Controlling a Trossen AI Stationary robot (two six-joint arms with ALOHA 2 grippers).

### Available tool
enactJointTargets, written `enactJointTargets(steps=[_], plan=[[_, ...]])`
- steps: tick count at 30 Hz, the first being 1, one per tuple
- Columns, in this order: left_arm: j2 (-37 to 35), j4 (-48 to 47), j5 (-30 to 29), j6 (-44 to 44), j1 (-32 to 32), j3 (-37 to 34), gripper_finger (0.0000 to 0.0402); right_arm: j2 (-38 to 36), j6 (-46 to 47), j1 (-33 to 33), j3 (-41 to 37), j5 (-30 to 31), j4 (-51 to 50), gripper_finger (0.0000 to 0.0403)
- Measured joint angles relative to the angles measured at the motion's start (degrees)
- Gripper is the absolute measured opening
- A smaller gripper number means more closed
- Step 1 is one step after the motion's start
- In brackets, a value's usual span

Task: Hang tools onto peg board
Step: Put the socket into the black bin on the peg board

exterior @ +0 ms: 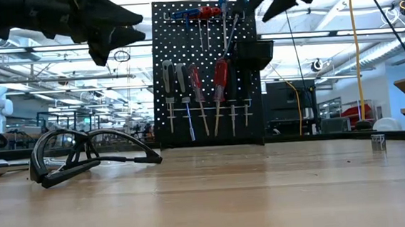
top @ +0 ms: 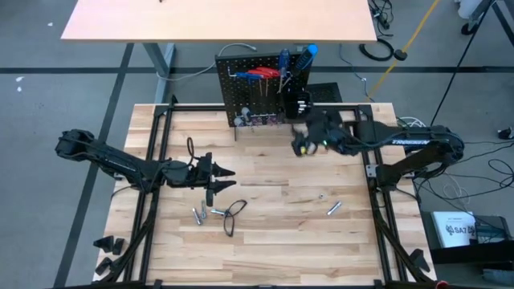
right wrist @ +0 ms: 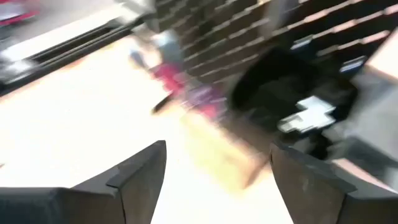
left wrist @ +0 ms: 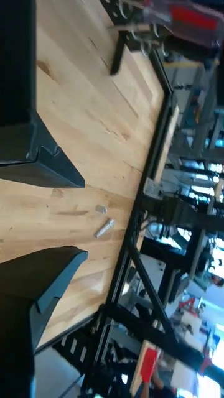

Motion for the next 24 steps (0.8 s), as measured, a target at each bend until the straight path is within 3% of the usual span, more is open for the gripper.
enactJointTargets(steps=[6,13,18,24], plan=[[0.0,1.8,2.7,0.6,-0.4,0.0,0.0164,0.7,8.2,12.1,0.0,-2.4,-6.2,0.0274],[0.0,2.6,2.7,1.8,-1.7,0.0,0.0164,6.7,22.0,24.9,0.0,-3.3,-13.5,0.0274],[0.0,3.3,2.7,1.8,-1.9,0.0,0.0164,12.9,32.4,31.2,0.0,-7.7,-15.0,0.0274],[0.0,3.2,2.7,1.8,-1.9,0.0,0.0164,21.5,45.2,35.0,0.0,-17.8,-19.9,0.0274]])
